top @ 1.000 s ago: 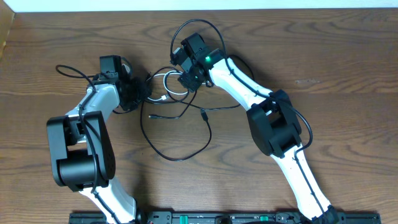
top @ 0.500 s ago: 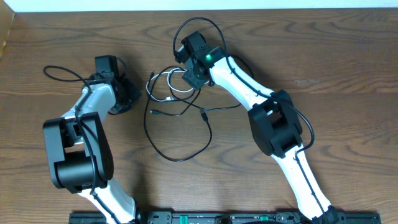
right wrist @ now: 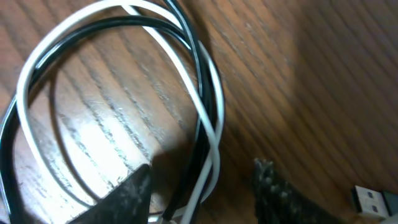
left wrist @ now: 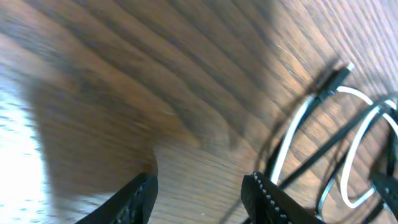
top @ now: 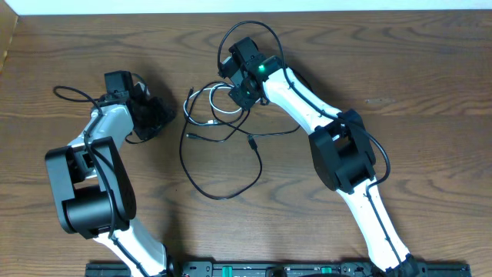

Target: Untangle cables

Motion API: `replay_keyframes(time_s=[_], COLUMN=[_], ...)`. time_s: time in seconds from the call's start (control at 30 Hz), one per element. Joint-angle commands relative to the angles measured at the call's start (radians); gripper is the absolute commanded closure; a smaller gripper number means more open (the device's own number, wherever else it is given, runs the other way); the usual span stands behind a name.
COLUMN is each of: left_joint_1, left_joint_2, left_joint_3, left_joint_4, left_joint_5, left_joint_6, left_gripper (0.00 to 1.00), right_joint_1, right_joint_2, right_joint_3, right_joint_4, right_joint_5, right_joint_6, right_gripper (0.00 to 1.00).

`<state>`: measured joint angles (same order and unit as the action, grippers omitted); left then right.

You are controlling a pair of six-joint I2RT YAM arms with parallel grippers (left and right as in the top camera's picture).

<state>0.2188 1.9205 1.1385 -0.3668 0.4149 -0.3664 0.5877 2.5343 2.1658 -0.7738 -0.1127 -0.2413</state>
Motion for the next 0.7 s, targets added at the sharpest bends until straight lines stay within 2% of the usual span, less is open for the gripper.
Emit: replay_keyframes(time_s=[0.0,0.1,0.2,0.27,0.37,0.53,0.67], left_joint_1=[-0.006,-0.006,-0.006,-0.006,-0.006,-0.006,-0.006], left_joint_2=[0.045,0.045,0.045,0.045,0.045,0.045,0.045], left_joint_3=[-0.019,-0.019,-0.019,-0.019,-0.019,-0.019,-0.019], left_joint_4=[-0.017,-0.021,-0.021,-0.022,-0.025,-0.025,-0.025], left_joint_5=[0.049,0.049,0.049,0.049,0.049,0.049,0.049], left_joint_6=[0.029,0.026,0.01,0.003,-0.005,-0.005,-0.005], left_gripper=[0.5,0.5,0.5,0.5,0.5,0.5,0.5], right_joint_1=[0.001,0.003,0.003,0.003,0.003,0.003,0.002], right_joint_2=[-0.09,-0.113,-0.114,-0.11,-0.104,-0.085,-0.05], right_joint_3=[0.045,0.045,0.044,0.044,0.038,0.006,-0.011], right_joint_4=[-0.001,-0.001,0.0,0.007,0.039,0.126,0.167], right_joint_5=[-0.029,-0.029,-0.037,-0.05,-0.051,-0.051,-0.08], right_joint_6=[0.01,0.014,0.039,0.038,0.038,0.038,0.009], right_gripper=[0.66,0.76,0.76,0.68,0.6,0.56,0.48])
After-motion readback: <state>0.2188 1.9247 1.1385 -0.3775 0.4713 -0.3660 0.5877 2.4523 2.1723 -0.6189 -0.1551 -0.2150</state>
